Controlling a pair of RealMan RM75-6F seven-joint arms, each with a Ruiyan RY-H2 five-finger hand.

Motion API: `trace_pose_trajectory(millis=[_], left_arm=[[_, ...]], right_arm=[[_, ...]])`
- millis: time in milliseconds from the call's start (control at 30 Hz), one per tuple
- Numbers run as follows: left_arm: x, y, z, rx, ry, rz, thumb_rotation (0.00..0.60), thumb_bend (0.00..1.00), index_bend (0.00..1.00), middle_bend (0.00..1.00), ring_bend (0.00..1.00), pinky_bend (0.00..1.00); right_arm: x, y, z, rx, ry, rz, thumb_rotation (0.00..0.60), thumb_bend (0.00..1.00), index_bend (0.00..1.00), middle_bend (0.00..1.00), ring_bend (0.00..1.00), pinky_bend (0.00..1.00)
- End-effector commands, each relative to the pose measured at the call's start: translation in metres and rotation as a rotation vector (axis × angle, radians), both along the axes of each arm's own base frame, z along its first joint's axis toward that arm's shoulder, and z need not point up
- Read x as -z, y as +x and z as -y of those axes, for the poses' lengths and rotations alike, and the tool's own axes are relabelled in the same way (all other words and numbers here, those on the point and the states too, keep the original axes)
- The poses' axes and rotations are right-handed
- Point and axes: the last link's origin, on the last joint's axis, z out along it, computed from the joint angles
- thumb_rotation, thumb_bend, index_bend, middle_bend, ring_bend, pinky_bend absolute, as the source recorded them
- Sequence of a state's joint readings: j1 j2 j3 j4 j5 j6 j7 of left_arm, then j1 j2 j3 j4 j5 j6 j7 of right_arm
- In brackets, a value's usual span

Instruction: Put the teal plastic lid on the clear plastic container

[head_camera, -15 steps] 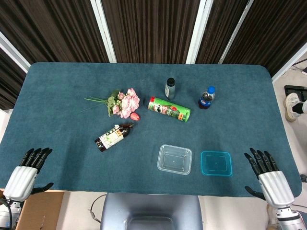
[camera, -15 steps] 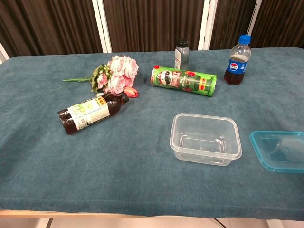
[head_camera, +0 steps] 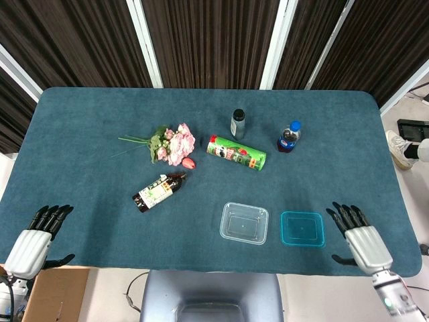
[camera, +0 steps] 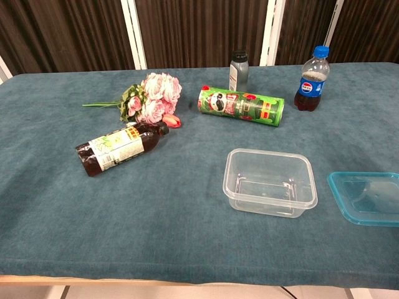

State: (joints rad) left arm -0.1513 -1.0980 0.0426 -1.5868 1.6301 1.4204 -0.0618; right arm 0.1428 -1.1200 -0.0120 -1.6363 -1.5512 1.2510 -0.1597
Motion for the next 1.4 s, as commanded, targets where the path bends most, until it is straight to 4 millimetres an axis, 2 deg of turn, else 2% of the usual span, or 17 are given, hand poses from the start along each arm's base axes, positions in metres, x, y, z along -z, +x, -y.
trace_pose_trajectory(millis=[33,333,867,1400], left_arm=[[0.001,0.0,0.0,0.004,-0.004,-0.002,0.6,0.44,0.0,0.09,0.06,0.07],[0.003,0.001,0.0,0.003,-0.008,-0.013,0.6,0.44,0.0,0.09,0.06,0.07],[0.006,0.002,0.001,0.004,-0.012,-0.026,0.6,0.44,0.0,0.09,0.06,0.07],[0.005,0.002,0.004,0.009,-0.01,-0.02,0.6,0.44,0.0,0.09,0.06,0.07]], right_arm=[[0.012,0.009,0.04,0.078,0.085,-0.056,0.6,0.04,0.05,0.0,0.0,0.0],[0.029,0.016,0.055,0.133,0.211,-0.122,0.6,0.04,0.06,0.0,0.0,0.0],[0.051,0.016,0.068,0.191,0.276,-0.132,0.6,0.04,0.09,0.0,0.0,0.0],[0.078,0.017,0.073,0.203,0.303,-0.161,0.6,0.04,0.24,0.01,0.0,0.0]])
